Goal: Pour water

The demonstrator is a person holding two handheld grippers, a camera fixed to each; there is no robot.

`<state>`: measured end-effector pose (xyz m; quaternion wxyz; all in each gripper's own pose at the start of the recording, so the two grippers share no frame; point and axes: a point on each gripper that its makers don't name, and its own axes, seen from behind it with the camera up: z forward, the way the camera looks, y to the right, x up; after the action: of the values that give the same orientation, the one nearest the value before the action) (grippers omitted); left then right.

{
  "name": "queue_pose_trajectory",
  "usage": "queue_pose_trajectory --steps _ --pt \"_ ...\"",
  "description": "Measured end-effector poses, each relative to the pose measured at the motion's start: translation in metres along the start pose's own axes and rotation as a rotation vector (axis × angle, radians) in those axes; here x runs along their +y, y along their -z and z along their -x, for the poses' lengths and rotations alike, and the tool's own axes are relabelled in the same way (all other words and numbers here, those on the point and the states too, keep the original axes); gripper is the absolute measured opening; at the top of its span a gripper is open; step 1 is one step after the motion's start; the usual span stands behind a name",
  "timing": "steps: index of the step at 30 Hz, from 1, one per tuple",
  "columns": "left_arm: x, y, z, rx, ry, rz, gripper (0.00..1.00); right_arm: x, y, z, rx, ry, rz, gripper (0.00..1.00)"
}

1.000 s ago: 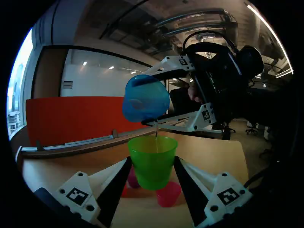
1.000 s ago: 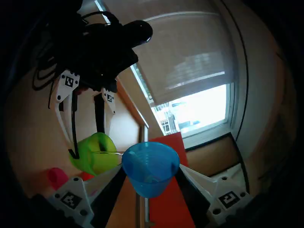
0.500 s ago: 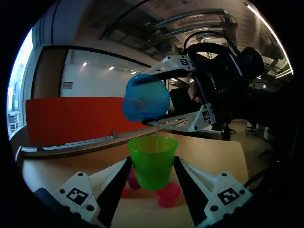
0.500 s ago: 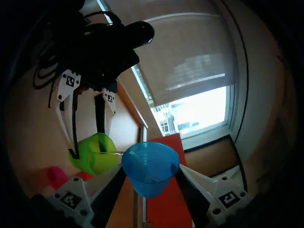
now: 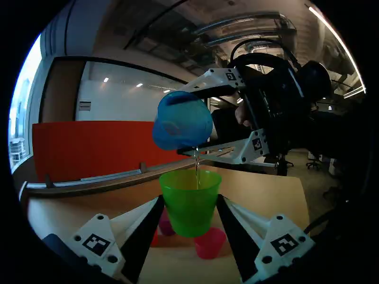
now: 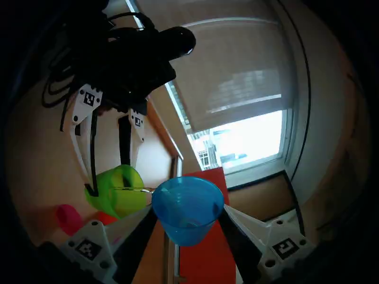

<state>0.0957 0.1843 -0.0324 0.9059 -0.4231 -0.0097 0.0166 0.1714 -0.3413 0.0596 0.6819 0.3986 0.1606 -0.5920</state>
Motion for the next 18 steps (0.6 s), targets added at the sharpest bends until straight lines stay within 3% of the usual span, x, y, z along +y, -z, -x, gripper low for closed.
queue_pose_trajectory --steps 18 --pt "0.0002 -0.0002 0.0024 -0.001 0.000 0.001 0.80 0.0015 -0.0002 -0.0014 0.006 0.019 0.005 0.88"
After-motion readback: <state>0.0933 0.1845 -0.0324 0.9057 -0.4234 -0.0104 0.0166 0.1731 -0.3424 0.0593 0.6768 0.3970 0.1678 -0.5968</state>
